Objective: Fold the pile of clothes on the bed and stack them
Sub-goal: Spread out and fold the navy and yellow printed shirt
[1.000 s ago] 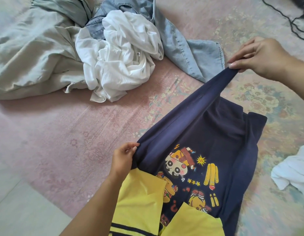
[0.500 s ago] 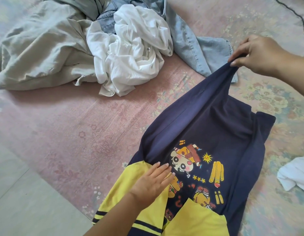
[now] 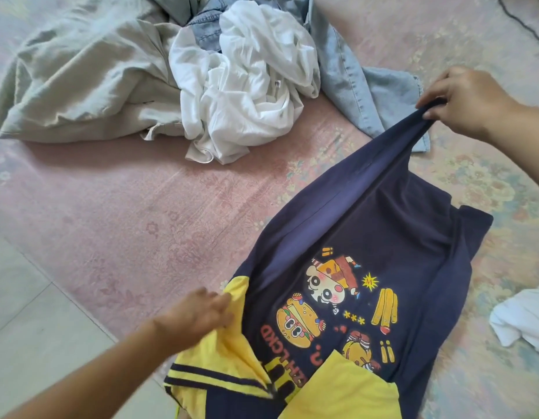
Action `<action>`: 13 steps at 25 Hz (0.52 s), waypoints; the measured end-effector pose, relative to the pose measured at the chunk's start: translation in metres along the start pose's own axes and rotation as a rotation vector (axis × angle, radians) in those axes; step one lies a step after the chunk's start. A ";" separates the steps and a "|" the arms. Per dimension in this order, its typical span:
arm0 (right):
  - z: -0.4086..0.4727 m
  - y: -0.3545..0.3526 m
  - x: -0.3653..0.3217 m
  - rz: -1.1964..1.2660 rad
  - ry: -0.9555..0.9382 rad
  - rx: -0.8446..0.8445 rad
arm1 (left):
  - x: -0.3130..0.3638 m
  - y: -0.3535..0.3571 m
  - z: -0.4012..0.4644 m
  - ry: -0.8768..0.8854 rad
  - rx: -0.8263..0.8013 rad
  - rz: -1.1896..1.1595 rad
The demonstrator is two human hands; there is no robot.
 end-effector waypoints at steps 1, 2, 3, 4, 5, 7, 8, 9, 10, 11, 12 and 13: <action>0.001 -0.001 0.000 -0.002 0.009 0.007 | -0.024 -0.006 -0.025 -0.055 0.024 -0.010; 0.002 -0.002 -0.001 -0.003 0.022 0.015 | -0.049 -0.011 -0.049 -0.124 0.037 -0.014; 0.004 -0.001 -0.002 0.001 0.037 0.022 | -0.076 -0.016 -0.071 -0.219 0.011 -0.007; 0.005 0.001 -0.004 0.006 0.049 0.027 | -0.100 -0.024 -0.088 -0.324 0.008 0.036; 0.006 0.003 -0.006 0.011 0.057 0.037 | -0.120 -0.032 -0.098 -0.419 0.003 0.101; 0.008 0.007 -0.012 0.022 0.064 0.071 | -0.149 -0.048 -0.105 -0.619 -0.054 0.253; 0.009 0.011 -0.016 0.029 0.066 0.082 | -0.155 -0.048 -0.102 -0.721 -0.116 0.325; 0.010 0.015 -0.020 0.031 0.067 0.085 | -0.156 -0.040 -0.095 -0.814 -0.203 0.334; 0.012 0.020 -0.023 0.026 0.068 0.079 | -0.150 -0.035 -0.087 -0.905 -0.210 0.256; 0.014 0.024 -0.025 0.013 0.067 0.071 | -0.142 -0.026 -0.078 -0.983 -0.125 0.133; 0.015 0.027 -0.026 -0.002 0.063 0.063 | -0.131 -0.016 -0.074 -1.047 0.005 -0.025; 0.016 0.028 -0.027 -0.012 0.058 0.059 | -0.125 -0.004 -0.079 -1.141 0.116 -0.183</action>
Point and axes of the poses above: each hand's wrist, its own z-axis towards the middle knuckle, its own y-axis out of the palm, x = y × z, the point moved 9 cm from there along z, towards the middle knuckle, and after that the axes turned 7 degrees about y, right-handed, at the moved point
